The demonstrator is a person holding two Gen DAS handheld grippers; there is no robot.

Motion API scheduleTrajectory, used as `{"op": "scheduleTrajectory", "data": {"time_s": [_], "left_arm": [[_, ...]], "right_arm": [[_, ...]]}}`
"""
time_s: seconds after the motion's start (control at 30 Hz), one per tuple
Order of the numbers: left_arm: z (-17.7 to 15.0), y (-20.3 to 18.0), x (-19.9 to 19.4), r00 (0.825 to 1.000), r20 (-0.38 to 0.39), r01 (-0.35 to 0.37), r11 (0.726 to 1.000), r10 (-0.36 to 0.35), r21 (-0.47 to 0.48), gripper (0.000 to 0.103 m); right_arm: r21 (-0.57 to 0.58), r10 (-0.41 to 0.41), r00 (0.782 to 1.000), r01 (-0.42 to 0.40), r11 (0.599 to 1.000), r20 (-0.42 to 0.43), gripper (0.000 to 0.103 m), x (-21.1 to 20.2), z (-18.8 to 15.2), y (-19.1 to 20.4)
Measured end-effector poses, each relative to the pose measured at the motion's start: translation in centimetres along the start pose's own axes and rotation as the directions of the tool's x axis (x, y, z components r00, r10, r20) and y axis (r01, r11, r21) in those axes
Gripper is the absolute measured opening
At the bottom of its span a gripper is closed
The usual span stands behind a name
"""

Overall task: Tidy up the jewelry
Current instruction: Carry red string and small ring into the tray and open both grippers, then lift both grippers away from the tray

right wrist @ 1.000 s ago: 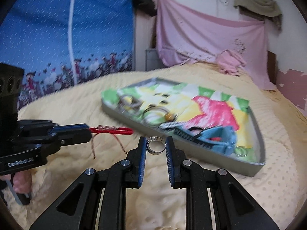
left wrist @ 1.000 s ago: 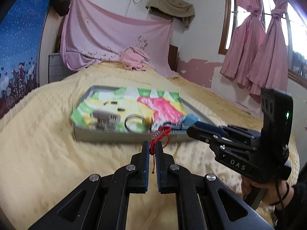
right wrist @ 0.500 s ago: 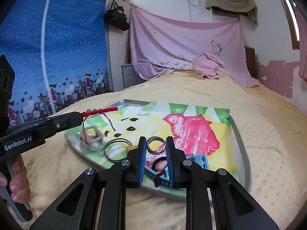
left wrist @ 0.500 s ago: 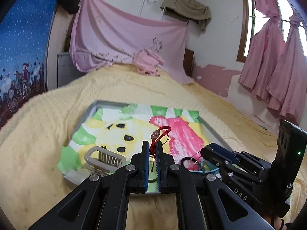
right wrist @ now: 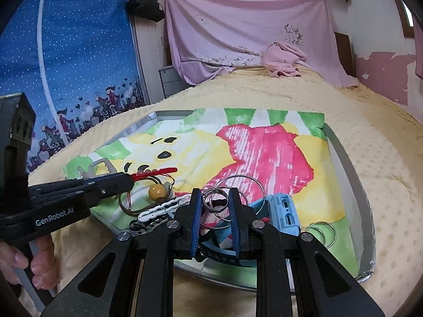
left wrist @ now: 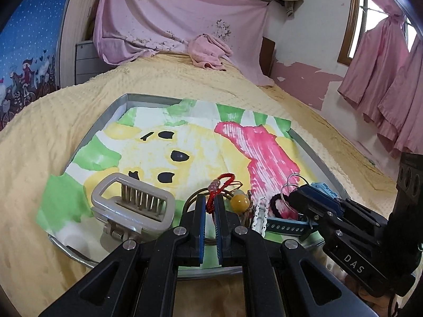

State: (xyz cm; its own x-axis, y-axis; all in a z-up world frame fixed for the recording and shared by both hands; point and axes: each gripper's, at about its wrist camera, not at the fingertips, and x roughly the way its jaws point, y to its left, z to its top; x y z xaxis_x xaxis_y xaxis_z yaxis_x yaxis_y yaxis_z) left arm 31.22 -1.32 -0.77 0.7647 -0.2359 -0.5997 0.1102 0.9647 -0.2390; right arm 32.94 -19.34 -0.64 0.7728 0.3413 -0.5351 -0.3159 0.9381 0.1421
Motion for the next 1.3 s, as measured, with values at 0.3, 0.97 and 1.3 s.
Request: {"op": "scheduleTrajectory", "data": {"time_s": [0.3, 0.97, 1.3], "left_arm": [[-0.1, 0.0, -0.3, 1.000, 0.010, -0.007, 1.000, 0.007, 0.004, 0.007], [-0.2, 0.7, -5.6, 0.983, 0.184, 0.016, 0.998, -0.005, -0.054, 0.064], [-1.0, 0.8, -11.6, 0.941, 0.326, -0.076, 0.996, 0.090, -0.055, 0.103]], "right_arm": [[-0.010, -0.004, 1.000, 0.004, 1.000, 0.005, 0.021, -0.1, 0.0, 0.1], [-0.003, -0.071, 0.978, 0.073, 0.997, 0.199, 0.049, -4.8, 0.3, 0.4], [0.041, -0.100, 0.937, 0.092, 0.995, 0.333, 0.080, -10.5, 0.6, 1.4]]}}
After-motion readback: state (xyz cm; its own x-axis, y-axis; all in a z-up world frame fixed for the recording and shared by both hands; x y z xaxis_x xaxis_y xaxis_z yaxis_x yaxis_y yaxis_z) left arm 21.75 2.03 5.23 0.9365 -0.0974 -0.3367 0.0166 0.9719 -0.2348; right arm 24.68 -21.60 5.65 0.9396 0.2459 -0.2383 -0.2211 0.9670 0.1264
